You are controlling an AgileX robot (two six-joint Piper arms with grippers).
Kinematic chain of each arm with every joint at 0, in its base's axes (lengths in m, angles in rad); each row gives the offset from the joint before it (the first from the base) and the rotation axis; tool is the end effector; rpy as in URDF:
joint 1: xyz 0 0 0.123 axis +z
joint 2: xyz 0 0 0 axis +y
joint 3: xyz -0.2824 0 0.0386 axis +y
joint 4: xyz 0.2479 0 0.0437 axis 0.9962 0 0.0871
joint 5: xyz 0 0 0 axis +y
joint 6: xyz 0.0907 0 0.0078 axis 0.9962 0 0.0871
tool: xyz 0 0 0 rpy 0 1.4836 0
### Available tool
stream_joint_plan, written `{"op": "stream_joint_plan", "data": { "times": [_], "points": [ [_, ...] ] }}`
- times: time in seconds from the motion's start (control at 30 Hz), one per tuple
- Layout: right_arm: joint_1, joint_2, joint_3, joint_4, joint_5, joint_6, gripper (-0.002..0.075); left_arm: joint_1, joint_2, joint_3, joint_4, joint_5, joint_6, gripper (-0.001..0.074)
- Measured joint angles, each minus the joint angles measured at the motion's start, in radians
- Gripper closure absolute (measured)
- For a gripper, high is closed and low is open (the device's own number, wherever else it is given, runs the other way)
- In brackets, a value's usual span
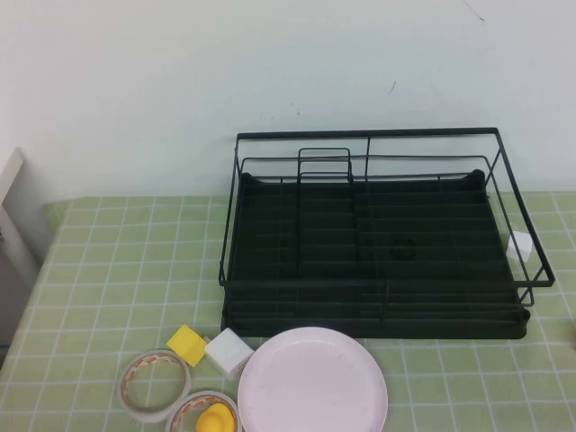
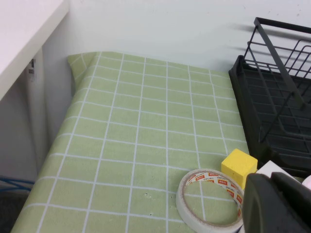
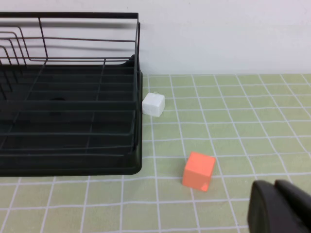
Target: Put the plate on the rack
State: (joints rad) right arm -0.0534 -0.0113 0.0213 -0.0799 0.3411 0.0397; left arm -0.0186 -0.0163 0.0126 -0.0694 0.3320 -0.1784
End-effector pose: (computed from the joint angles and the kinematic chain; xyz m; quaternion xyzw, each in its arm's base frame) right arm 0.0531 -0.0053 0.1759 0.0152 0.7935 -0.0376 0.6072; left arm 0.0531 -0.0031 0.1798 -0.0816 0.7825 -0.0896 0.6107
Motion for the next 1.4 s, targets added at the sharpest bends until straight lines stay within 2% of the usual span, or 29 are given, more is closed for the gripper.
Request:
{"op": "stream_joint_plan", "data": {
  "times": [1.13,1.23,1.3,1.4],
  "points": [
    [0.000,0.000,0.000,-0.041,0.000,0.000,0.0728,0.000,0.000,0.000,-0.005,-0.003,0.006,0.0737],
    [0.000,0.000,0.000,-0.063,0.001,0.000,0.0728,0.000,0.000,0.006,-0.153,-0.040,-0.056,0.0737],
    [0.000,0.000,0.000,-0.071,0.001,0.000,0.0728,0.000,0.000,0.007,-0.403,-0.060,-0.166,0.0737],
    [0.000,0.000,0.000,-0.074,0.001,0.000,0.0728,0.000,0.000,0.007,-0.683,-0.095,-0.227,0.0737]
  ]
}}
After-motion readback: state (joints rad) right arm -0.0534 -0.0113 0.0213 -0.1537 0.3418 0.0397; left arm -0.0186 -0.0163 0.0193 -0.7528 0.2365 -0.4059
